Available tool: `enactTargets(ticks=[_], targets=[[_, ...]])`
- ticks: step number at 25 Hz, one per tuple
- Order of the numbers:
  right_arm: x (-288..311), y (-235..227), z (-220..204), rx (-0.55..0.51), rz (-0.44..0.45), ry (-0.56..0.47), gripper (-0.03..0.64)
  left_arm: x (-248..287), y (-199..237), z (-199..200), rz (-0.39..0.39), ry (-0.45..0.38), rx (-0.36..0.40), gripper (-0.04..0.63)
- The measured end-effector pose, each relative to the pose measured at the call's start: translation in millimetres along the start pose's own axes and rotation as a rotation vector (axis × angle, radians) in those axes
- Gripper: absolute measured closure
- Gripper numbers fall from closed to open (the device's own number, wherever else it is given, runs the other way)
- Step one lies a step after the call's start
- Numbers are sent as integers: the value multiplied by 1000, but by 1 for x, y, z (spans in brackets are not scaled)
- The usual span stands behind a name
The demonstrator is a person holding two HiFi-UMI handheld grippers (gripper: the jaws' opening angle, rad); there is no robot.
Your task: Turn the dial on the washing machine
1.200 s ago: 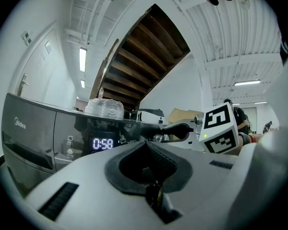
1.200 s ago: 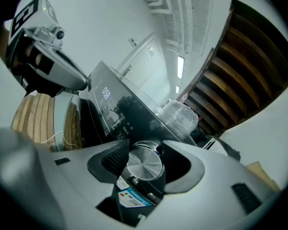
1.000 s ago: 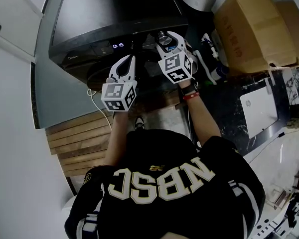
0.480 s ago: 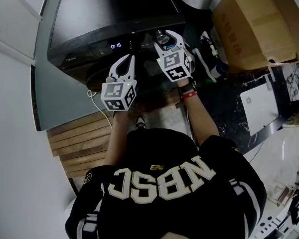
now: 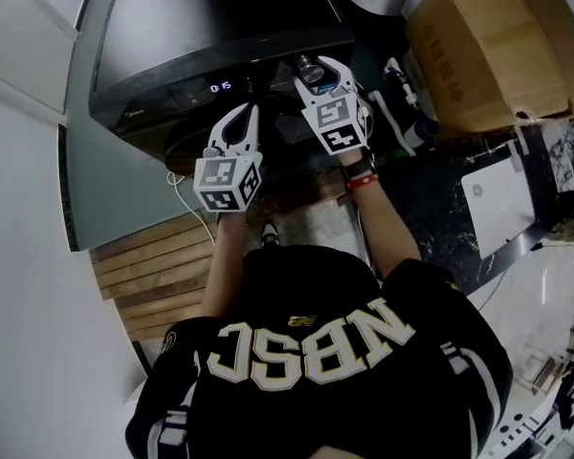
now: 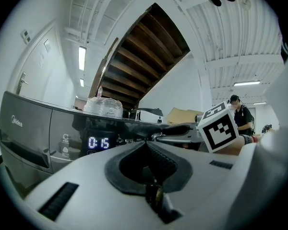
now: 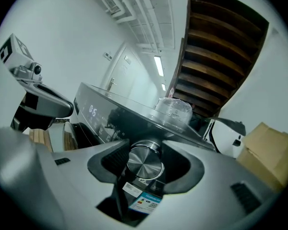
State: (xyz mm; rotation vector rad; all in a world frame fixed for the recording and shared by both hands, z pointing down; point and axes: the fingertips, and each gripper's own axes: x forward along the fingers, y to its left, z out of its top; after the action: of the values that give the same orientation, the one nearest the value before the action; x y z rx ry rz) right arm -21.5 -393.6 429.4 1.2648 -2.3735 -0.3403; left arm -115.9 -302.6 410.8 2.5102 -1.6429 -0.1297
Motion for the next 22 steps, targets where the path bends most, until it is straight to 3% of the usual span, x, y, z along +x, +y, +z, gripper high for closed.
enactTargets(ticks=[6, 12, 22], targets=[[-1, -6, -1, 138, -4, -35, 402, 0, 0, -1, 3, 1, 0, 581], [-2, -14, -9, 349, -4, -78, 402, 1, -1, -1, 1, 3, -1, 581], [-2, -13, -8, 322, -3, -74, 403, 3, -3, 0, -2, 5, 8, 581]])
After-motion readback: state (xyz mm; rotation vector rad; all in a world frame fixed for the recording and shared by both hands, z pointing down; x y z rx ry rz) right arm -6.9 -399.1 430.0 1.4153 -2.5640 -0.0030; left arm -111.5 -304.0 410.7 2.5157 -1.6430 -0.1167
